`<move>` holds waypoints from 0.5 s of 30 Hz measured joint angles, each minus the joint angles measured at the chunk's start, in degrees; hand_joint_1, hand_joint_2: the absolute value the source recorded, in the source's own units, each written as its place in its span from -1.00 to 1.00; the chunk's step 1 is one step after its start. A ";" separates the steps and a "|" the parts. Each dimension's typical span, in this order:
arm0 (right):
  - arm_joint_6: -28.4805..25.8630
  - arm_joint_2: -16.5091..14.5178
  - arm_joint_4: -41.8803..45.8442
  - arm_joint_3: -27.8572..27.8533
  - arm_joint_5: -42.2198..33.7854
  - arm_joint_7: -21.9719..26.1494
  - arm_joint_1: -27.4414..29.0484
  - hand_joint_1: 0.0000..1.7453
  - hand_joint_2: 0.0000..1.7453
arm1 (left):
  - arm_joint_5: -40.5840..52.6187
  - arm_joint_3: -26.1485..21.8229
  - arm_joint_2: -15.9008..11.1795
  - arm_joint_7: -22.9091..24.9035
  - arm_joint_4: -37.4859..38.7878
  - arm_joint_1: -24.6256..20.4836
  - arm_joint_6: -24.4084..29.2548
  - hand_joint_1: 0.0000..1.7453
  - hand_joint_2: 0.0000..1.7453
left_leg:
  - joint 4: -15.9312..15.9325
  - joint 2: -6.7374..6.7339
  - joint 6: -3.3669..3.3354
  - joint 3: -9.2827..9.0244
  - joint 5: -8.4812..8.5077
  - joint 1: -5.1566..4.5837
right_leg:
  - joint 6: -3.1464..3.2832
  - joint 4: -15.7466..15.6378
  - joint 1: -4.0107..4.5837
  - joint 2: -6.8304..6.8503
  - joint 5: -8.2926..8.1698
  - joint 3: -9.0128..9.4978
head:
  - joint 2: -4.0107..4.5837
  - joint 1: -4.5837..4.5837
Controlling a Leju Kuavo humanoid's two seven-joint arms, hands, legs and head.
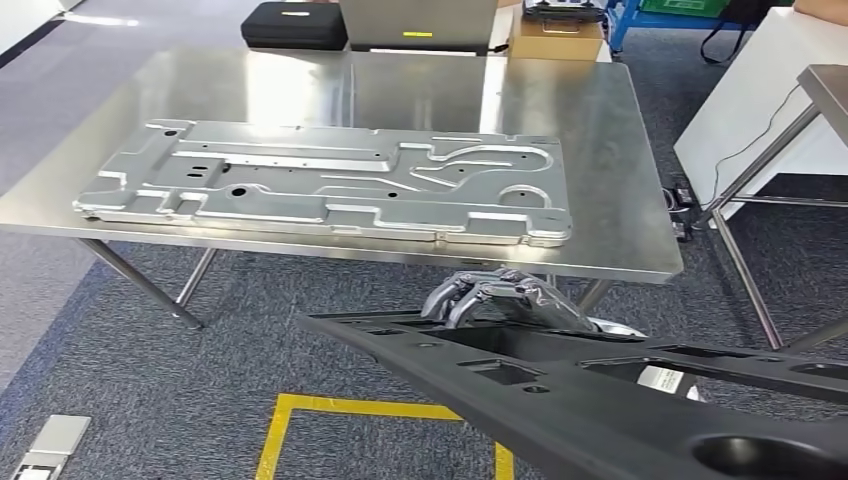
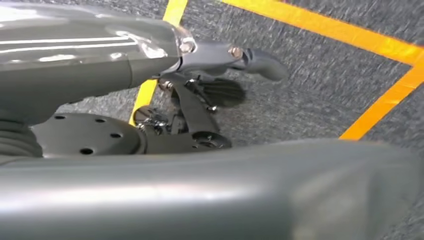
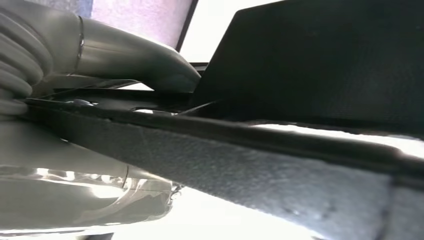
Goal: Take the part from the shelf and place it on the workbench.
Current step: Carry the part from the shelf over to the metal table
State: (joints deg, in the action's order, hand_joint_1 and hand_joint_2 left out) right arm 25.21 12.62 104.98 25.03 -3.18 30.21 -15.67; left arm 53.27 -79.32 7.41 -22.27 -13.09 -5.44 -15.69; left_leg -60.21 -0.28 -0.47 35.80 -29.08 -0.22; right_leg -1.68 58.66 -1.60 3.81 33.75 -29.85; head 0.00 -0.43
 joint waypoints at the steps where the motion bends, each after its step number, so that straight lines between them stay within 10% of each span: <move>1: 0.01 -0.05 0.01 0.00 -0.01 -0.01 -0.04 1.00 1.00 | -0.02 -0.02 -0.01 0.00 0.00 -0.02 0.00 -1.00 -1.00 | -0.05 0.02 -0.37 -0.01 -0.20 -0.13 | -0.37 -0.38 -0.09 0.04 -0.08 0.20 | 0.01 -0.01; 5: 0.03 -0.33 0.17 -0.03 -0.03 -0.04 -0.29 1.00 1.00 | -0.03 -0.09 0.07 -0.03 0.00 -0.19 -0.03 -1.00 -1.00 | 1.66 0.06 -1.61 -1.83 -0.25 0.28 | -1.10 1.96 -0.15 -1.69 1.71 -0.15 | 0.01 0.02; 9: 0.03 -0.31 0.22 -0.15 -0.06 -0.12 0.29 1.00 1.00 | -0.03 -0.24 0.11 -0.01 0.00 -0.39 -0.06 -1.00 -1.00 | 1.97 0.55 -2.19 -2.98 -0.90 0.25 | -0.85 14.68 -0.08 -3.42 5.37 -8.07 | 0.00 0.03; 13: 0.04 -0.32 0.22 -0.21 -0.06 -0.13 0.46 1.00 1.00 | -0.03 -0.33 0.11 -0.01 0.00 -0.35 -0.09 -1.00 -1.00 | 1.73 1.32 -1.30 -4.72 -2.43 0.23 | -0.91 5.04 -0.07 -3.60 -2.80 -5.48 | 0.00 0.05; 15: 0.07 -0.32 0.26 -0.24 -0.07 -0.16 0.49 1.00 1.00 | -0.03 -0.35 0.11 -0.01 0.00 -0.44 -0.09 -1.00 -1.00 | 1.46 1.50 -0.68 -4.79 -3.02 0.09 | -0.44 1.49 0.04 -3.79 -3.55 -4.16 | 0.01 0.05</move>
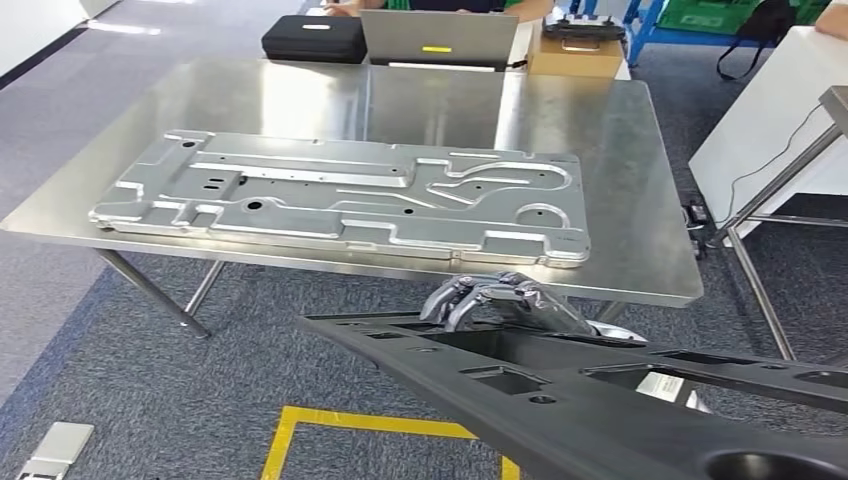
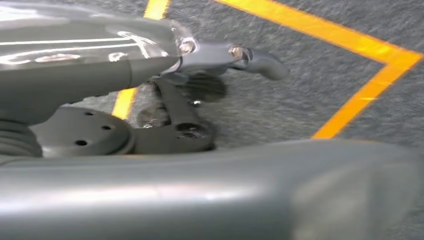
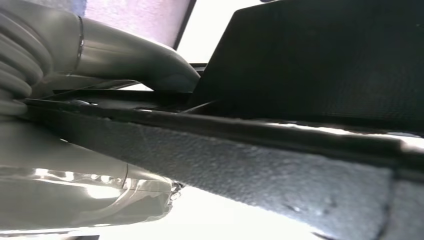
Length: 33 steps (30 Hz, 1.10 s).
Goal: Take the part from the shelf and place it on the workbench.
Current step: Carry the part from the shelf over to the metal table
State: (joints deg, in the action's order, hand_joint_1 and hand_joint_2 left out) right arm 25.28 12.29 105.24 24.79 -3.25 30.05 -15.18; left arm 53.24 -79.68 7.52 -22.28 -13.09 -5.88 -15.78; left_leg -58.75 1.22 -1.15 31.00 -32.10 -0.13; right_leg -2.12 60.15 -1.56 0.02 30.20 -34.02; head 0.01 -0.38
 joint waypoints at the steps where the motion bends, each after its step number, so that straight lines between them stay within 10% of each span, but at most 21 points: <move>1: 0.01 0.00 0.02 -0.02 -0.03 -0.02 0.04 1.00 1.00 | 0.00 -0.01 0.00 0.00 0.00 -0.02 0.01 -1.00 -1.00 | -0.04 0.04 0.22 0.06 -0.13 -0.04 | 0.31 -0.26 0.10 -0.07 0.45 0.08 | -0.01 -0.01; 5: 0.05 -0.05 0.22 -0.13 -0.27 -0.02 0.03 1.00 1.00 | -0.01 -0.03 -0.03 -0.01 0.00 -0.17 0.03 -1.00 -1.00 | -2.29 -0.29 1.15 0.60 -1.74 0.18 | 1.58 -0.62 -0.27 0.20 1.57 1.30 | -0.01 -0.03; 8: 0.12 -0.08 0.26 -0.21 -0.47 0.03 0.15 1.00 1.00 | 0.00 -0.04 -0.02 0.01 0.00 -0.11 0.02 -1.00 -1.00 | -13.32 -0.66 1.98 7.15 -5.12 0.49 | 2.02 -0.65 -0.31 0.61 2.90 2.81 | -0.01 -0.06; 11: 0.14 -0.08 0.24 -0.27 -0.61 0.03 0.30 1.00 1.00 | 0.00 -0.07 -0.04 0.03 0.00 0.26 0.02 -1.00 -1.00 | -15.67 -0.74 1.73 11.04 -1.82 0.53 | 1.91 -0.66 -0.31 0.62 4.57 4.96 | 0.00 -0.06; 15: 0.16 -0.08 0.19 -0.47 -0.72 0.03 0.25 1.00 1.00 | 0.01 -0.08 -0.06 0.04 0.00 0.36 0.02 -1.00 -1.00 | -5.22 -0.88 0.08 8.12 5.93 -0.33 | 0.97 -1.25 -0.44 0.62 6.67 7.65 | -0.01 -0.10; 18: 0.33 -0.08 0.30 -0.59 -0.80 0.08 0.30 1.00 1.00 | 0.02 -0.09 -0.07 0.02 0.00 0.38 0.07 -1.00 -1.00 | -3.42 -0.91 -1.33 6.90 4.58 -0.66 | -0.50 -0.89 -0.51 0.57 5.68 7.62 | -0.01 -0.24; 21: 0.55 -0.04 0.53 -0.72 -0.87 0.14 0.19 1.00 1.00 | -0.05 -0.10 -0.08 -0.07 0.00 0.27 0.08 -1.00 -1.00 | -0.30 -0.73 -2.13 3.51 3.19 -0.13 | -1.08 6.27 -0.37 0.39 4.47 3.75 | -0.01 -0.18; 25: 0.67 -0.03 0.51 -0.74 -0.88 0.16 0.43 1.00 1.00 | 0.01 -0.10 -0.06 -0.04 0.00 0.46 0.07 -1.00 -1.00 | 0.26 -0.36 -2.13 0.36 1.07 -0.23 | -0.91 12.97 -0.07 0.25 9.37 -3.72 | -0.01 -0.16; 27: 0.67 -0.03 0.51 -0.75 -0.88 0.16 0.50 1.00 1.00 | 0.07 -0.10 -0.07 -0.04 0.00 0.52 0.09 -1.00 -1.00 | 0.26 -0.29 -1.87 -1.56 -0.36 -0.36 | -0.73 8.84 0.11 0.24 6.86 -4.13 | -0.01 -0.17; 30: 0.68 -0.04 0.50 -0.78 -0.86 0.17 0.68 1.00 1.00 | 0.10 -0.10 -0.03 -0.07 0.00 0.49 0.11 -1.00 -1.00 | 0.28 -0.23 -1.23 -3.87 -2.36 -0.46 | 0.33 1.55 0.64 0.19 -1.06 -3.22 | -0.01 -0.19; 33: 0.71 -0.11 0.60 -0.87 -0.84 0.20 0.64 1.00 1.00 | 0.14 -0.11 -0.01 -0.13 0.00 0.27 0.11 -1.00 -1.00 | 0.06 -0.24 -0.18 -4.58 -3.09 -0.44 | 1.49 0.71 0.81 0.14 -1.53 -2.80 | -0.01 -0.17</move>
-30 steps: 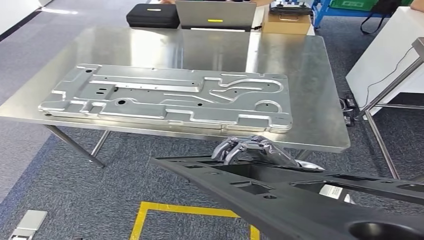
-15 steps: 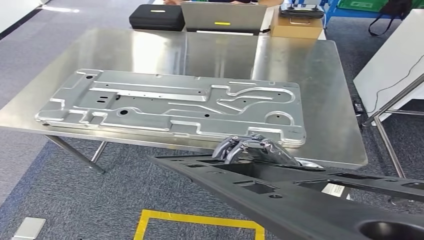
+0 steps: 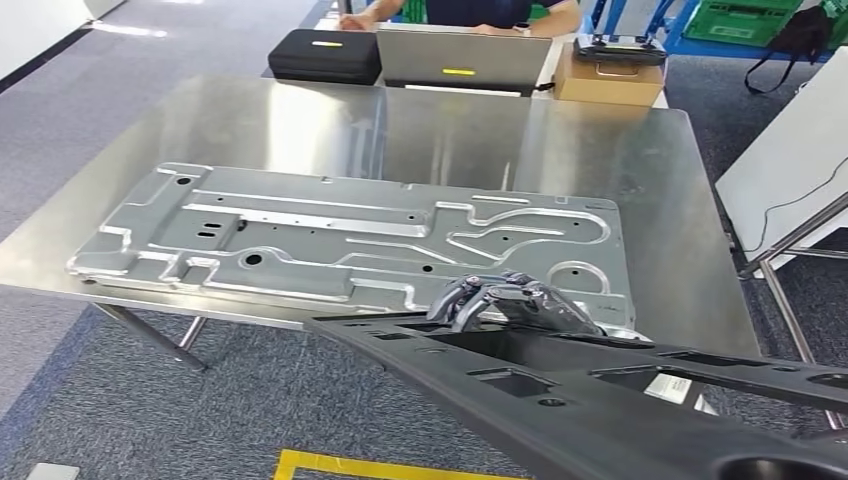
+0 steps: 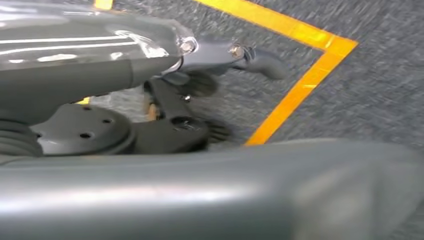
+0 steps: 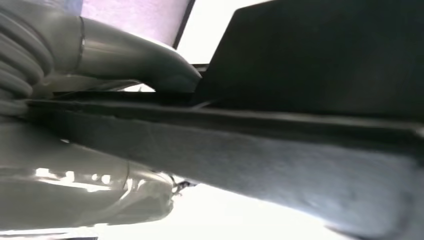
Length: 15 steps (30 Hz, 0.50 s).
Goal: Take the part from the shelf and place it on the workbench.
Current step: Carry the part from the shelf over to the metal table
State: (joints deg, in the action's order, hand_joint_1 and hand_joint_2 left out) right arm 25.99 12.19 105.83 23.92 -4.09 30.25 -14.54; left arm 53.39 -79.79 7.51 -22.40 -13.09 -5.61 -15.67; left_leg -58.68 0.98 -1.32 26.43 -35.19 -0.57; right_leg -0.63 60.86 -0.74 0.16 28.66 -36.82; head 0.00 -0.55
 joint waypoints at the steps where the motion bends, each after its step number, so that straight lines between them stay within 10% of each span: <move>1: 0.01 -0.07 0.05 -0.03 0.01 0.01 -0.09 1.00 1.00 | 0.01 0.00 -0.01 -0.03 0.00 -0.07 0.00 -1.00 -1.00 | -0.98 -0.05 0.29 0.18 0.20 -0.01 | 0.30 -0.29 -0.19 0.00 0.20 0.52 | 0.00 -0.01; 6: -0.14 -0.45 0.17 0.00 0.14 0.07 -0.15 1.00 1.00 | 0.17 0.01 -0.03 -0.12 0.00 -0.24 0.50 -1.00 -1.00 | -14.98 -0.25 2.24 9.62 -4.09 0.93 | 0.87 -0.90 -0.86 0.14 2.08 3.21 | 0.01 -0.09; 8: -0.47 -0.48 0.17 0.00 0.32 0.05 -0.02 1.00 1.00 | 0.24 0.01 -0.03 -0.25 0.00 -0.10 0.88 -1.00 -1.00 | -15.29 -0.33 2.68 12.03 -4.63 1.31 | 0.61 -0.90 -1.05 0.04 3.22 4.54 | 0.01 -0.08; 12: -1.93 -0.89 0.19 -0.12 1.69 0.03 0.05 1.00 1.00 | 0.67 0.02 -0.06 -0.45 0.00 0.13 1.47 -1.00 -1.00 | -4.28 -0.80 2.42 11.24 5.82 1.42 | -0.38 -1.01 -1.34 0.01 5.38 7.14 | 0.01 -0.09; 15: -5.15 -1.64 0.57 -0.54 5.25 -0.60 -0.13 1.00 1.00 | 1.00 0.13 -0.04 -0.48 0.00 0.31 1.87 -1.00 -1.00 | -2.67 -0.93 1.61 11.50 7.42 1.05 | -1.23 -1.29 -1.29 -0.09 5.91 7.22 | 0.00 0.02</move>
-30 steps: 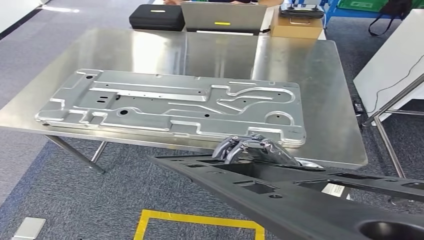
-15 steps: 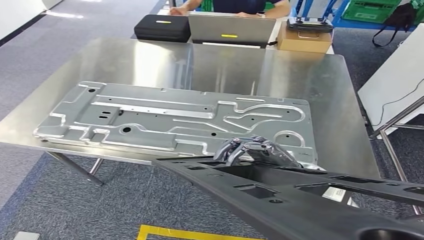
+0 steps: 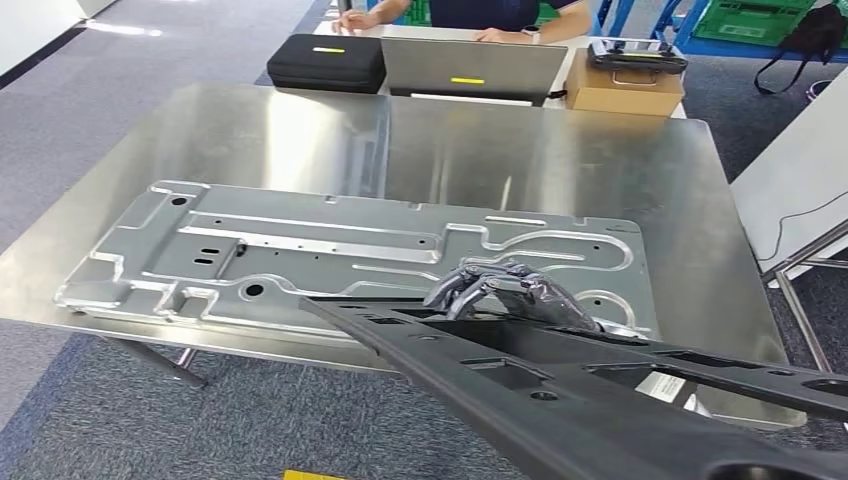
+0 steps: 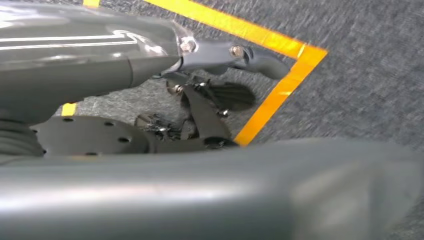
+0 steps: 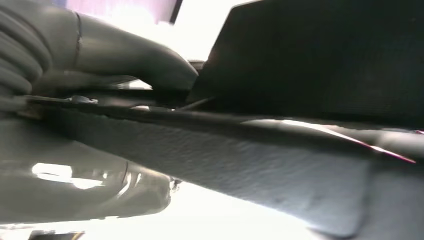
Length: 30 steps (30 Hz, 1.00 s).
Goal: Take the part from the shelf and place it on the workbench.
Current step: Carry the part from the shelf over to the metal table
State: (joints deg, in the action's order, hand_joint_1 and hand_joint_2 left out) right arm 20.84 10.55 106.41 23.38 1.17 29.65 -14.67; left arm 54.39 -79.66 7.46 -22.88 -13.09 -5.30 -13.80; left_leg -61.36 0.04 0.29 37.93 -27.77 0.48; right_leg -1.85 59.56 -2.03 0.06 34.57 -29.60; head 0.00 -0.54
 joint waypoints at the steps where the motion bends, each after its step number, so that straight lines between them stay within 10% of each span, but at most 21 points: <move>1: -1.42 -0.26 0.14 -0.21 1.78 -0.43 -0.25 1.00 1.00 | 0.05 0.03 -0.02 -0.01 0.00 0.01 0.10 -1.00 -1.00 | 0.11 0.07 -0.13 -0.04 0.07 0.02 | -0.15 -0.08 0.01 0.01 -0.05 0.12 | 0.01 0.11; 22: -12.95 -1.58 -23.03 -1.11 21.93 -12.90 -20.25 1.00 1.00 | 3.90 3.68 -0.08 0.26 0.00 -1.10 -0.28 -1.00 -1.00 | 0.21 0.31 -1.09 -1.18 -0.65 0.06 | -1.13 -2.25 0.19 0.15 0.15 2.39 | 0.01 0.47; 30: -20.27 -3.48 -35.98 0.10 40.60 -21.29 -28.83 1.00 1.00 | 4.95 5.39 -0.08 1.15 0.00 -2.06 -0.09 -1.00 -1.00 | 0.26 0.33 -1.09 -1.18 -0.65 0.12 | -1.13 -2.17 0.22 0.18 0.18 2.35 | 0.01 0.47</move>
State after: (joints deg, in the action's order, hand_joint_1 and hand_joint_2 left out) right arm 0.57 7.07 70.43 23.48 41.77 8.36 -43.51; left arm 59.33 -74.27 7.39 -21.73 -13.09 -7.36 -13.89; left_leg -61.10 0.37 -0.80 36.74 -28.42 0.60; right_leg -2.98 57.39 -1.82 0.25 34.76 -27.24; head 0.01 -0.07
